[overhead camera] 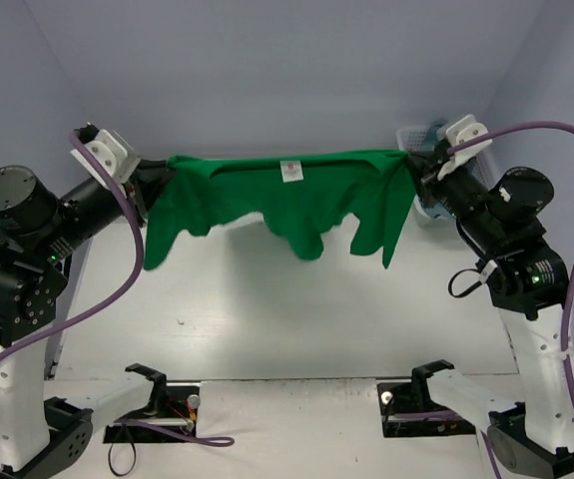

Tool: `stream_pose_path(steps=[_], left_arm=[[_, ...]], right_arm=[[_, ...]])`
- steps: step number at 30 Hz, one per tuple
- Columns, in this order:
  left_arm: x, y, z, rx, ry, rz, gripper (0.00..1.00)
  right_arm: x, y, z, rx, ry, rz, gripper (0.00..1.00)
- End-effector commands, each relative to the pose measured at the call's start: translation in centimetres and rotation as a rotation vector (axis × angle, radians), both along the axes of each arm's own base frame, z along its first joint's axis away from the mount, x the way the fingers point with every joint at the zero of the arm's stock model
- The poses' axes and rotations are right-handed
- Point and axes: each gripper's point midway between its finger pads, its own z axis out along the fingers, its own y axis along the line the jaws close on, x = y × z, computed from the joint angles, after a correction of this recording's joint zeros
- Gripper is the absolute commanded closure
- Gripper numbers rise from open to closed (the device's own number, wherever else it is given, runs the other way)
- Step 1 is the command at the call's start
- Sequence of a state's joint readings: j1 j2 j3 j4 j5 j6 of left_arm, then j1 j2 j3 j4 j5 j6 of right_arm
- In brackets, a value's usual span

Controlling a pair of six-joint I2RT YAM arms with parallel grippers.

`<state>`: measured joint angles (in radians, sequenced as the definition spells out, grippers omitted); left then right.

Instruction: Fold and stack the t-shirts

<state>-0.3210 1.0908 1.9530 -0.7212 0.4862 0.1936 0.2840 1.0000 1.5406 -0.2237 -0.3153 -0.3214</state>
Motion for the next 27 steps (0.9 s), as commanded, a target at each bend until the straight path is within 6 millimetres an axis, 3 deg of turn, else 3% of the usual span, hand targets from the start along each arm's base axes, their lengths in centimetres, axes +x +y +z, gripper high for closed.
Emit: stream_pose_path(steps=[1,2,6,14,20,21,27], left_arm=[[-1.7,0.7,0.1,-0.003,-0.025,-0.004,1.0],[-2.6,0.5,-0.1,0.0,-0.025,-0.028,1.0],[-5.8,0.3,-0.5,-0.007,-0.018,-0.098,1.0],[-9.2,1.3,3.5,-0.053,-0.131,-0.098,1.0],[-11.1,0.3,4.2,-0.109,-0.13,-0.186,1.0],[-11.8,0.1,3.9,-0.111,-0.127,-0.207,1.0],[-13.4,-0.1,3.3,-0.147,-0.11,-0.231,1.0]], right_arm=[[-1.8,-1.8,1.0,-0.015,-0.042,-0.054,1.0],[-3.1,-1.6,1.7,-0.013,-0.067,-0.023,1.0],[-5.1,-2.1,2.7,0.011,-0.101,-0.005,1.0],[-7.0,-1.9,5.6,0.057,-0.158,0.034,1.0],[-8.9,-0.6,4.8,0.071,-0.144,0.141,1.0],[-8.7,-0.6,3.9,0.078,-0.12,0.139,1.0],[-10.7,-1.5,3.3,0.08,-0.142,0.115,1.0]])
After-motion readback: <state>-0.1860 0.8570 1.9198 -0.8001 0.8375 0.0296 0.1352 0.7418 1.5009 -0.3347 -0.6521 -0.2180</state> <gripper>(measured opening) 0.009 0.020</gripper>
